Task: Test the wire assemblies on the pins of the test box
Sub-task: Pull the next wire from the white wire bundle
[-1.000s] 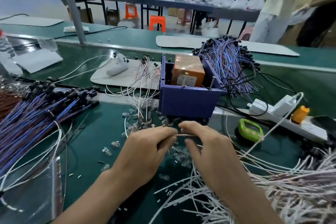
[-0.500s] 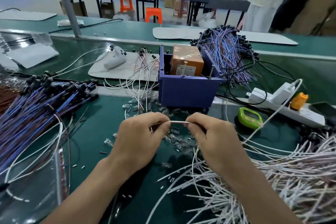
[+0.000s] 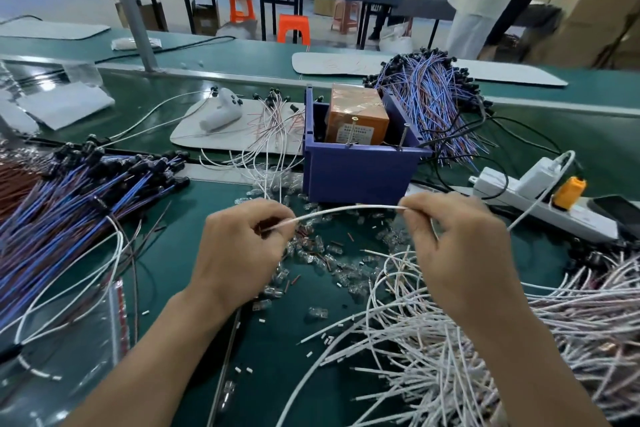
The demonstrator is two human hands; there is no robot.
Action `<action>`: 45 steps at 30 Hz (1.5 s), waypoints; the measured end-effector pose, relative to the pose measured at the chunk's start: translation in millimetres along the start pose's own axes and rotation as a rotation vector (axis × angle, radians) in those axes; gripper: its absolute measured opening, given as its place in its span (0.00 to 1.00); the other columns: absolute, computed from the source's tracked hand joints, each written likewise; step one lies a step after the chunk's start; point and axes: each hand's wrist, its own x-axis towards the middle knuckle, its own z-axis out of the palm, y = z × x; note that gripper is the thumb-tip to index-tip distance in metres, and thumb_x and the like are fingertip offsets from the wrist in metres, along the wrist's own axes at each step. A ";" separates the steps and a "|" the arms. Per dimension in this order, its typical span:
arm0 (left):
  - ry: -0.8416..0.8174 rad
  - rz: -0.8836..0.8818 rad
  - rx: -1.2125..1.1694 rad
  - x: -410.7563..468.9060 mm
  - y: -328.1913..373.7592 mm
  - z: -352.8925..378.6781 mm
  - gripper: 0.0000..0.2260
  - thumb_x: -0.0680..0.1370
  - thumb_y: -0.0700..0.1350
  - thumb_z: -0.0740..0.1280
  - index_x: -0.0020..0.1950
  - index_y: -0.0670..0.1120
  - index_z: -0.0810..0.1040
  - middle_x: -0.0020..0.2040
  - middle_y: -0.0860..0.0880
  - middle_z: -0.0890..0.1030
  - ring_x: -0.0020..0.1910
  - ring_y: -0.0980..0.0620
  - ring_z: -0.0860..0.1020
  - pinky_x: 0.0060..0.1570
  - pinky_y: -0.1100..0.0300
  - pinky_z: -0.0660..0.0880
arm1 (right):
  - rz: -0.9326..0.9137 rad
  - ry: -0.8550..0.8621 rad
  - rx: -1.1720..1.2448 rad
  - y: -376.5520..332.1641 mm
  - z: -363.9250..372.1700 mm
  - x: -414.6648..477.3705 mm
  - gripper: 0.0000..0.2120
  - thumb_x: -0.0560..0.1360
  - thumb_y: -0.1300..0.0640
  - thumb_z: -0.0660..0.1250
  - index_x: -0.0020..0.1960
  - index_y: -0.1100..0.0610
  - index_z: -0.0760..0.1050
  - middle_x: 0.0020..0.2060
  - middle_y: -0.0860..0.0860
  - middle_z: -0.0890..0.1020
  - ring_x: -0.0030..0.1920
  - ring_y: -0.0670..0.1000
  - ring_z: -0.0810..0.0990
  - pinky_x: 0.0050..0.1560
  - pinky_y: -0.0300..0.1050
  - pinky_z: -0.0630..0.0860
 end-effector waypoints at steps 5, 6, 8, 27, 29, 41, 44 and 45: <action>-0.001 -0.320 -0.208 7.8 -7.6 -13.6 0.10 0.71 0.41 0.81 0.46 0.56 0.89 0.35 0.54 0.86 0.31 0.58 0.80 0.33 0.65 0.76 | 0.080 0.019 -0.006 17.5 -6.6 2.0 0.05 0.76 0.64 0.73 0.51 0.57 0.85 0.42 0.52 0.87 0.43 0.56 0.81 0.51 0.52 0.78; -0.046 -0.363 -0.269 9.0 -7.6 -16.0 0.10 0.70 0.41 0.81 0.46 0.55 0.89 0.35 0.52 0.86 0.31 0.58 0.79 0.33 0.66 0.75 | 0.099 0.011 -0.008 19.9 -7.1 2.4 0.05 0.77 0.63 0.72 0.51 0.56 0.85 0.42 0.52 0.87 0.43 0.56 0.80 0.51 0.50 0.76; -0.183 -0.427 -0.424 10.6 -7.9 -22.8 0.09 0.69 0.39 0.81 0.45 0.51 0.89 0.35 0.49 0.86 0.31 0.58 0.79 0.31 0.68 0.74 | 0.138 -0.020 -0.012 26.2 -9.5 3.5 0.06 0.78 0.61 0.71 0.52 0.54 0.85 0.43 0.51 0.87 0.44 0.57 0.80 0.51 0.50 0.76; -0.043 -0.776 -0.949 26.1 -30.1 -34.4 0.13 0.78 0.34 0.66 0.43 0.44 0.89 0.33 0.45 0.83 0.28 0.54 0.79 0.29 0.66 0.78 | 0.228 -0.178 0.064 37.9 -7.9 4.2 0.06 0.80 0.56 0.70 0.44 0.51 0.81 0.29 0.48 0.79 0.35 0.55 0.76 0.39 0.51 0.73; -0.015 -0.783 -0.912 26.5 -31.4 -32.7 0.14 0.80 0.31 0.64 0.45 0.42 0.88 0.31 0.45 0.80 0.27 0.55 0.76 0.25 0.67 0.74 | 0.228 -0.185 0.071 36.0 -7.2 4.4 0.06 0.80 0.57 0.70 0.43 0.52 0.81 0.29 0.49 0.79 0.34 0.55 0.76 0.37 0.48 0.71; 0.106 -0.736 -0.906 28.8 -35.6 -29.3 0.13 0.84 0.35 0.59 0.53 0.42 0.83 0.26 0.50 0.71 0.24 0.56 0.62 0.26 0.63 0.59 | 0.220 -0.259 0.132 26.4 -5.2 1.6 0.09 0.78 0.57 0.70 0.41 0.46 0.82 0.31 0.43 0.81 0.32 0.46 0.76 0.29 0.37 0.69; 0.130 -0.752 -0.929 29.8 -38.2 -30.5 0.12 0.83 0.35 0.60 0.54 0.43 0.83 0.25 0.51 0.69 0.22 0.56 0.60 0.25 0.64 0.58 | 0.220 -0.291 0.144 24.5 -7.4 1.3 0.10 0.77 0.57 0.71 0.40 0.45 0.84 0.29 0.42 0.82 0.29 0.46 0.78 0.28 0.39 0.72; 0.138 -0.758 -0.923 30.1 -39.2 -31.0 0.11 0.83 0.34 0.61 0.54 0.44 0.82 0.25 0.51 0.69 0.22 0.56 0.59 0.24 0.64 0.58 | 0.240 -0.304 0.181 23.8 -8.5 1.8 0.10 0.76 0.57 0.72 0.39 0.44 0.85 0.29 0.42 0.83 0.29 0.45 0.78 0.28 0.37 0.72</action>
